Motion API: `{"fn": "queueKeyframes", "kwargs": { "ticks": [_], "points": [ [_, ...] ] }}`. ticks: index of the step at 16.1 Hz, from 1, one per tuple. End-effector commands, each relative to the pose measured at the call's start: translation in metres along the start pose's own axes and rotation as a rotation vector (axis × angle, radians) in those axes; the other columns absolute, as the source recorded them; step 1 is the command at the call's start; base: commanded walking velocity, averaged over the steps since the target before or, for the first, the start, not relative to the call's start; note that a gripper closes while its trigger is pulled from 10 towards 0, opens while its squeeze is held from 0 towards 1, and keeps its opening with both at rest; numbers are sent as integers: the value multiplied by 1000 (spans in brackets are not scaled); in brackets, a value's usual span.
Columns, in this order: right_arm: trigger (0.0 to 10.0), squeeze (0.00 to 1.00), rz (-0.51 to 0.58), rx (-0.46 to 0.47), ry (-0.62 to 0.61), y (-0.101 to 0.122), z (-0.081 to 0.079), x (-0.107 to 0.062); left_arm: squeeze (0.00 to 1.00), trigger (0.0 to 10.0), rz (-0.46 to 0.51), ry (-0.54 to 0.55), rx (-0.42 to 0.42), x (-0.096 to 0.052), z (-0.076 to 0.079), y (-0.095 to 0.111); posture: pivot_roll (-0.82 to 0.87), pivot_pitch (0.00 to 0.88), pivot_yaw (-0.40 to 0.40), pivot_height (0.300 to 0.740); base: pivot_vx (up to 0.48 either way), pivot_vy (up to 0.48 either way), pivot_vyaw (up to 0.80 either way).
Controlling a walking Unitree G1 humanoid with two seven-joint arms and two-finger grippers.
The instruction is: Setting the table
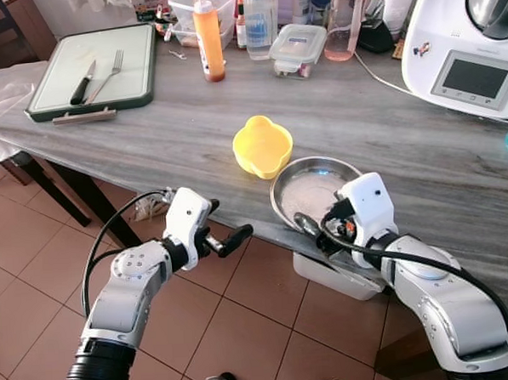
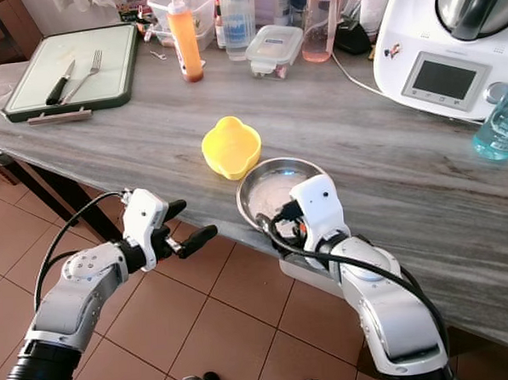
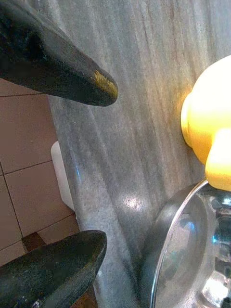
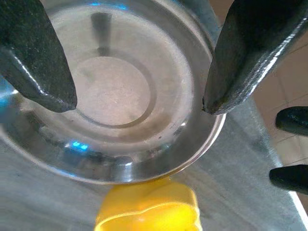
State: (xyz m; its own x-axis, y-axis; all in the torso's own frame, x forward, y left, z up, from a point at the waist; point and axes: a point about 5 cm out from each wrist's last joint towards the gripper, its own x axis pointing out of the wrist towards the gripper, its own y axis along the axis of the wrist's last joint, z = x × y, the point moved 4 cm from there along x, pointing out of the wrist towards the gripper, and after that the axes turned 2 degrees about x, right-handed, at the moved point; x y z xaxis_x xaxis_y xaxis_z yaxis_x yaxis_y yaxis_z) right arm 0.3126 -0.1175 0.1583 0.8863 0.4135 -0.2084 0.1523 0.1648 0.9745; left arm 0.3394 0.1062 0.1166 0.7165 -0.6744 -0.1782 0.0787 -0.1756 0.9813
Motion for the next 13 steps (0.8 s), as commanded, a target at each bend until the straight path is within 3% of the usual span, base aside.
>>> {"fn": "queueKeyframes", "kwargs": {
  "ticks": [1, 8, 13],
  "points": [
    [10000, 0, 66, -17, -51, 12, 7, -5, 0, 10000, -2, 7, 11, 1, -3, 2, 45, 148, 56, 740, 0, 0, 0],
    [10000, 0, 301, -60, -274, 38, 25, -37, 0, 10000, 67, 83, 1, 6, -13, 16, 40, 138, 49, 740, 0, 0, 0],
    [10000, 0, 362, -51, -424, 29, 25, -65, 0, 10000, 173, 170, -17, 4, -20, 33, 37, 131, 30, 740, 0, 0, 0]
  ]
}}
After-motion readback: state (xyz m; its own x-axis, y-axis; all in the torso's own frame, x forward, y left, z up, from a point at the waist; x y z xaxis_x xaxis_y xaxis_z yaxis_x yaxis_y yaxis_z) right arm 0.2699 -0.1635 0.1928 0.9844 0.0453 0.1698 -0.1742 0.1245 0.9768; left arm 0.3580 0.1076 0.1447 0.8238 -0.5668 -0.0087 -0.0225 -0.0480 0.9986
